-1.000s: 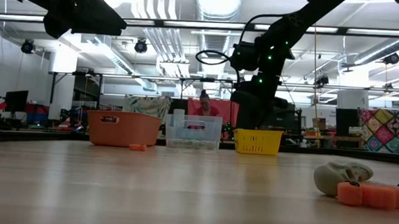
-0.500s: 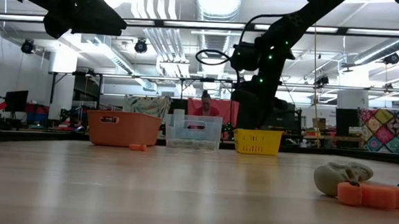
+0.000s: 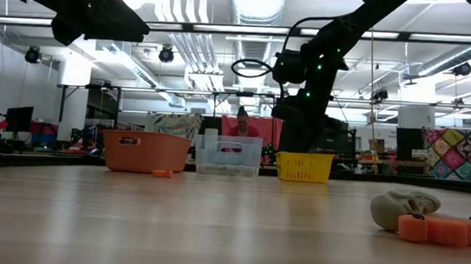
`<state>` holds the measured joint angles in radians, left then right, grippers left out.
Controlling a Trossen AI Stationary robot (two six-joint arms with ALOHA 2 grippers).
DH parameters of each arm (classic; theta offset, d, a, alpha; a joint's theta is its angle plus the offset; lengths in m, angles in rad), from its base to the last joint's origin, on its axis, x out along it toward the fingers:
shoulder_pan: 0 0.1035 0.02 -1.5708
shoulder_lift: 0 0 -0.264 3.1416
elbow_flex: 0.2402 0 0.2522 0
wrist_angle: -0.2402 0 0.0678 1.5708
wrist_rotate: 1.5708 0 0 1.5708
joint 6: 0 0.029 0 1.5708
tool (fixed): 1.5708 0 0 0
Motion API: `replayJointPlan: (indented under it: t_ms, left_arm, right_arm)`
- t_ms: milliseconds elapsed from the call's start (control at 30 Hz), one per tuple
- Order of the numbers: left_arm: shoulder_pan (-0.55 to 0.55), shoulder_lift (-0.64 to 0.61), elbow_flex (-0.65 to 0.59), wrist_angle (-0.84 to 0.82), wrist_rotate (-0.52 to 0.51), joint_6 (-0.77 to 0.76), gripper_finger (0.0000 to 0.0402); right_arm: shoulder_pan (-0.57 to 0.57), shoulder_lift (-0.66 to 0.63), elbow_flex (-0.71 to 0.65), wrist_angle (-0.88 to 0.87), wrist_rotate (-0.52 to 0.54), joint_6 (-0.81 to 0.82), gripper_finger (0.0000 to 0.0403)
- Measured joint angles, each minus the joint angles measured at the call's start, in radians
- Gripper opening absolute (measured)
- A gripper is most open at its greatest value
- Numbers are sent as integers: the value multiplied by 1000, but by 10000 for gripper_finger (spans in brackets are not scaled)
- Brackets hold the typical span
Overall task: Sort Halloween decoration
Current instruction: Put the orange skeleton toy into the yellow bin
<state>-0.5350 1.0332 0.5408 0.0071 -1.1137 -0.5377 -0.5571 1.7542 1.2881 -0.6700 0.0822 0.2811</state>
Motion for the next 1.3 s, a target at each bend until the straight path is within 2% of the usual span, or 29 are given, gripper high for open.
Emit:
replayJointPlan:
  t_ms: [233,433,533,700,1067,1167,1300]
  left_arm:
    - [0,0,0,0,20,-5,118]
    - [25,0,0,6,225,12,118]
    - [49,0,0,7,243,28,118]
    - [86,0,0,8,271,43,118]
    - [93,0,0,8,303,137,118]
    - [93,0,0,8,303,137,118]
    - [93,0,0,8,303,143,118]
  right_arm:
    - [2,-17,14,-14,-4,8,113]
    - [65,-115,20,-1,-4,9,103]
    - [117,-176,20,0,7,8,97]
    - [247,-261,20,1,86,-3,87]
    - [569,-315,17,-36,92,-73,75]
    - [643,-315,17,-79,72,-69,78]
    - [720,-315,17,-129,-14,13,78]
